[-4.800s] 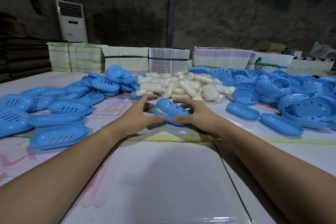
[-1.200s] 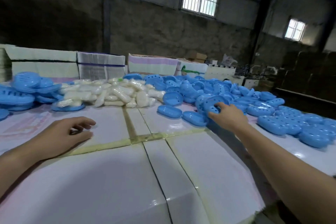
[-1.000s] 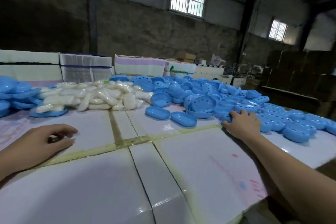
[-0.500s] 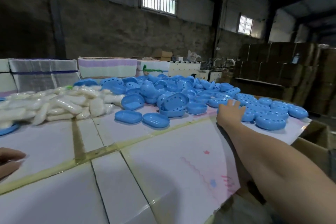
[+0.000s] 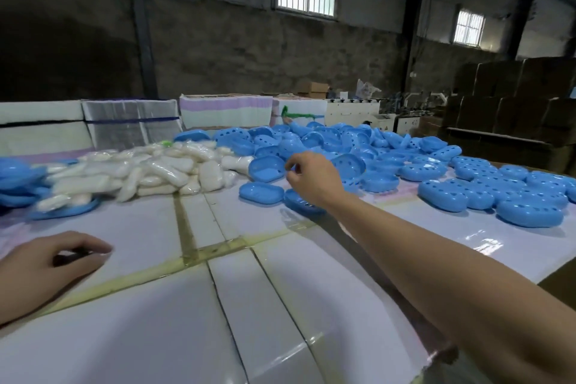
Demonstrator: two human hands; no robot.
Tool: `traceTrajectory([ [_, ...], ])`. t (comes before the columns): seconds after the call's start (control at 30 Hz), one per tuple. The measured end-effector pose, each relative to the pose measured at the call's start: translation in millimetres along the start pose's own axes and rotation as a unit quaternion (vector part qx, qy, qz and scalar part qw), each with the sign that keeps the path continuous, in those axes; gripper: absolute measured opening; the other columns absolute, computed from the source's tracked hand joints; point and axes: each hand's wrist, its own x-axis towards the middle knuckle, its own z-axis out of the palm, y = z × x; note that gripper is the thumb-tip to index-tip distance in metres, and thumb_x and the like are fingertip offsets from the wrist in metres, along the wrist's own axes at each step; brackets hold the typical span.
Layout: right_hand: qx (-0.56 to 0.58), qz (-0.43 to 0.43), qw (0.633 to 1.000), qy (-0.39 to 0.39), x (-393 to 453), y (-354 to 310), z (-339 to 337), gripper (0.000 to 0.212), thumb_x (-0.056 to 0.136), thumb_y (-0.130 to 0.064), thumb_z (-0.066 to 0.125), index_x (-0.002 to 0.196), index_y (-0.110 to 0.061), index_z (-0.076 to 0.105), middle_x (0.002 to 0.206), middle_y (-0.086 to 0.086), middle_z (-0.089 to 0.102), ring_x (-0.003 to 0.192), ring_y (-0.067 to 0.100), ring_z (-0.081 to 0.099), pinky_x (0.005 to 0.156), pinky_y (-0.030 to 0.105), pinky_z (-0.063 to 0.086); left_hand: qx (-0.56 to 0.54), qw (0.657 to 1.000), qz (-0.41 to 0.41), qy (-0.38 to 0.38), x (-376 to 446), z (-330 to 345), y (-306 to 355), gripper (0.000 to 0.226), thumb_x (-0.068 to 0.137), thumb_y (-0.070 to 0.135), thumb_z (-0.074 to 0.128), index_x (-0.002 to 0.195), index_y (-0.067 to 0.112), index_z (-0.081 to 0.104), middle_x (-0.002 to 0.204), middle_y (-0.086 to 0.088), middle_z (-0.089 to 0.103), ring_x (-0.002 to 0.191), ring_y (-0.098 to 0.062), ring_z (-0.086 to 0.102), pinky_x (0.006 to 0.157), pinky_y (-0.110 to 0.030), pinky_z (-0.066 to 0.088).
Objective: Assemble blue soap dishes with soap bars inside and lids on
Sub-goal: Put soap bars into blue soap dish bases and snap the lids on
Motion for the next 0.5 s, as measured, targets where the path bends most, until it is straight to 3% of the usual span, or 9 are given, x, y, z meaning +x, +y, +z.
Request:
traceTrajectory([
  [0.07,0.032,-0.036,0.995,-0.093,-2.8,-43.1,18.8,0.018,0.087,-0.025,0.06,0.102,-0.026,0.07,0.093,-0.005,0.062,0.09,0.019,0.059,0.068,0.03,0.046,0.009,1.0,-0.002,0.015,-3.5,-9.1,22.9,0.019,0.083,0.024,0.079,0.092,0.041,0.077,0.091,0.022,0.075,0.078,0.005,0.069,0.074,-0.013,0.052],
  [0.17,0.061,-0.102,0.98,-0.161,-11.0,-106.1,48.6,0.018,0.085,-0.025,0.061,0.1,-0.025,0.071,0.096,-0.002,0.067,0.093,0.02,0.061,0.08,0.035,0.052,0.015,0.999,0.011,0.029,-6.7,-12.8,37.3,0.02,0.086,0.015,0.078,0.083,0.035,0.078,0.091,0.028,0.073,0.081,0.008,0.067,0.075,-0.005,0.047],
  [0.3,0.058,-0.175,0.954,-0.236,-18.8,-177.3,80.7,0.018,0.085,-0.032,0.06,0.1,-0.031,0.069,0.103,-0.001,0.068,0.096,0.021,0.06,0.08,0.032,0.05,-0.005,0.999,-0.002,0.038,-9.8,-14.4,47.8,0.021,0.088,0.015,0.075,0.084,0.036,0.075,0.089,0.023,0.074,0.088,0.003,0.067,0.086,-0.02,0.051],
  [0.37,0.055,-0.203,0.946,-0.247,-22.6,-202.6,93.7,0.018,0.085,-0.033,0.06,0.101,-0.031,0.07,0.104,-0.001,0.069,0.097,0.021,0.061,0.08,0.033,0.05,-0.015,0.999,-0.006,0.045,-8.9,-13.7,49.9,0.022,0.089,0.015,0.074,0.082,0.036,0.074,0.089,0.02,0.074,0.088,0.001,0.067,0.087,-0.024,0.053],
  [0.5,0.077,-0.241,0.949,-0.186,-40.1,-224.6,117.6,0.022,0.089,-0.035,0.056,0.106,-0.029,0.07,0.106,0.0,0.064,0.103,0.022,0.055,0.082,0.035,0.047,0.004,0.997,-0.03,0.069,-7.2,-14.6,46.3,0.024,0.088,0.02,0.071,0.076,0.041,0.071,0.085,0.021,0.073,0.087,0.003,0.065,0.084,-0.023,0.051],
])
